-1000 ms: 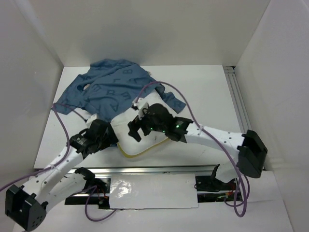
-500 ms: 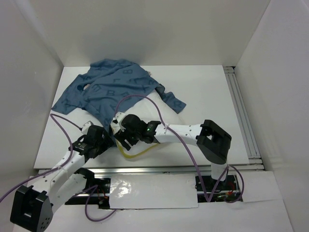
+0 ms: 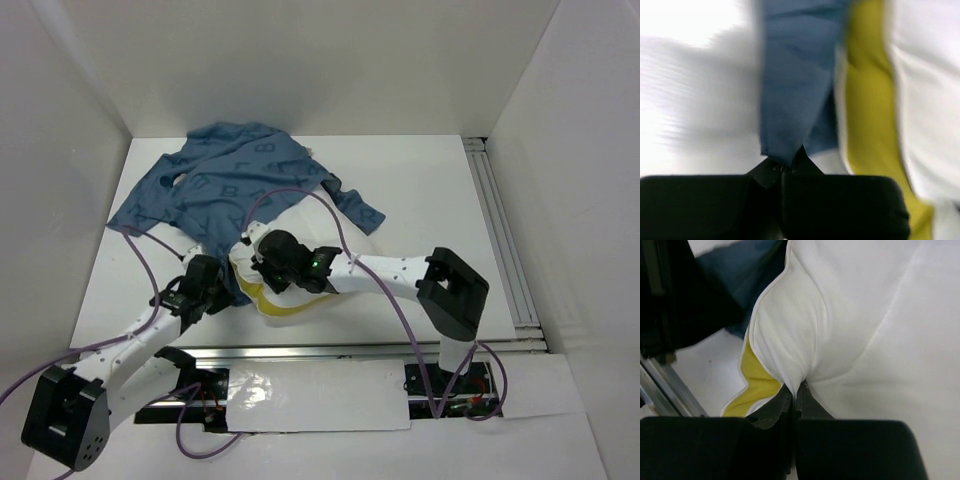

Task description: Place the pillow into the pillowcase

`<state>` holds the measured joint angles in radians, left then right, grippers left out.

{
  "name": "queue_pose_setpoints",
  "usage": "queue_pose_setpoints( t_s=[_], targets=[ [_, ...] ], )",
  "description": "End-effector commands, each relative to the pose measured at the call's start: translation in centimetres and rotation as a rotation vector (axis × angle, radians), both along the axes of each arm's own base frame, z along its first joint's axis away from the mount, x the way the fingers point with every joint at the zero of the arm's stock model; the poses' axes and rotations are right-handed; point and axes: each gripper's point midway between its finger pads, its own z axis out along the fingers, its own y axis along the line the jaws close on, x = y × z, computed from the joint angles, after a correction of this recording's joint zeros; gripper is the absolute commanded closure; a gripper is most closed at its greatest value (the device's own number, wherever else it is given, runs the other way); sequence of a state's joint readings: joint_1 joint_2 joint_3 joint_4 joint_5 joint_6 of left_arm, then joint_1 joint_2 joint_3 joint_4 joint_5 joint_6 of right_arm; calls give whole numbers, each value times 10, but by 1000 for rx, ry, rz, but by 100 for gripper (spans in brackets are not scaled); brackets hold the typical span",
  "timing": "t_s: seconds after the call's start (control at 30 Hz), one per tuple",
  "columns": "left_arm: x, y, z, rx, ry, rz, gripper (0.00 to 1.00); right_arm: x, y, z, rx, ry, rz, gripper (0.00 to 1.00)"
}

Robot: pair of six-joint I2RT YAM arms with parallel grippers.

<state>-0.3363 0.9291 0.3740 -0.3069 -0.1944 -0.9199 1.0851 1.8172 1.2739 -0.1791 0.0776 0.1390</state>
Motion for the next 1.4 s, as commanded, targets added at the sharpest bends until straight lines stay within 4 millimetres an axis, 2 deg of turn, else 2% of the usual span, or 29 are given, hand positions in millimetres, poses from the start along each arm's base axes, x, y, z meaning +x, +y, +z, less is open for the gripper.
queue_pose_setpoints(
  t_s=[0.0, 0.07, 0.2, 0.23, 0.27, 0.37, 0.4, 0.47, 0.57, 0.6, 0.63, 0.7, 0.77, 0.8, 0.83, 0.87, 0.9, 0.93, 0.97, 1.0, 1.03, 1.07, 1.1, 1.13, 1.17, 1.2, 1.23, 1.3, 1.37],
  targets=[
    [3, -42, 46, -129, -171, -199, 100, 37, 9, 96, 213, -257, -92, 100],
    [-16, -73, 65, -260, -194, -336, 100, 47, 6, 121, 245, -325, -108, 100],
    [-38, -102, 122, -388, -304, -493, 100, 67, 0, 157, 324, -407, -159, 100],
    [-42, -105, 133, -399, -329, -515, 100, 74, -6, 150, 313, -419, -170, 100],
    [-46, -109, 146, -393, -350, -548, 100, 70, 0, 151, 331, -420, -127, 100],
    [-57, -121, 173, -425, -397, -666, 100, 85, 0, 162, 407, -480, -139, 100],
    [-58, -125, 190, -438, -427, -695, 100, 94, 3, 166, 449, -507, -154, 100],
    [-65, -130, 204, -461, -446, -754, 100, 102, 4, 162, 451, -545, -154, 100],
    [-83, -141, 232, -523, -485, -895, 100, 125, 2, 127, 355, -545, -189, 100],
    [-90, -142, 240, -545, -498, -927, 100, 124, 4, 102, 304, -501, -176, 100],
    [-95, -144, 248, -564, -512, -956, 100, 124, -1, 92, 288, -490, -174, 100],
    [-100, -143, 254, -557, -548, -994, 100, 113, -8, 60, 252, -430, -155, 100],
    [-99, -143, 252, -547, -529, -997, 100, 103, -14, 55, 258, -400, -146, 98],
    [-98, -143, 252, -537, -526, -1003, 100, 98, -17, 53, 257, -392, -133, 91],
    [-96, -145, 245, -528, -499, -1003, 90, 89, -27, 34, 210, -348, -124, 80],
    [-95, -145, 240, -525, -473, -1000, 77, 84, -34, 29, 188, -333, -122, 71],
    [-93, -145, 240, -509, -472, -999, 64, 76, -38, 37, 204, -317, -111, 58],
    [-92, -145, 234, -500, -449, -1000, 37, 66, -51, 22, 152, -283, -106, 52],
    [-89, -147, 234, -499, -436, -999, 25, 61, -58, 21, 144, -263, -113, 47],
    [-83, -146, 229, -467, -415, -979, 7, 48, -70, 20, 138, -220, -122, 29],
    [-84, -145, 227, -465, -404, -978, 7, 46, -73, 29, 145, -224, -123, 29],
    [-80, -144, 228, -444, -407, -965, 4, 39, -86, 20, 120, -202, -140, 4],
    [-71, -142, 223, -404, -397, -936, 2, 33, -92, 21, 122, -184, -151, 0],
    [-66, -141, 221, -381, -392, -927, 1, 29, -105, 32, 118, -198, -171, 0],
    [-61, -139, 221, -358, -391, -913, 1, 23, -115, 28, 107, -182, -193, 0],
    [-44, -136, 215, -301, -371, -850, 1, 21, -131, 37, 115, -177, -245, 0],
    [-34, -135, 212, -270, -362, -817, 1, 21, -131, 49, 150, -186, -253, 0],
    [-14, -131, 202, -210, -308, -730, 1, 20, -149, 58, 156, -179, -299, 0],
    [21, -130, 195, -127, -271, -626, 1, 17, -161, 79, 224, -190, -334, 0]
  ],
)
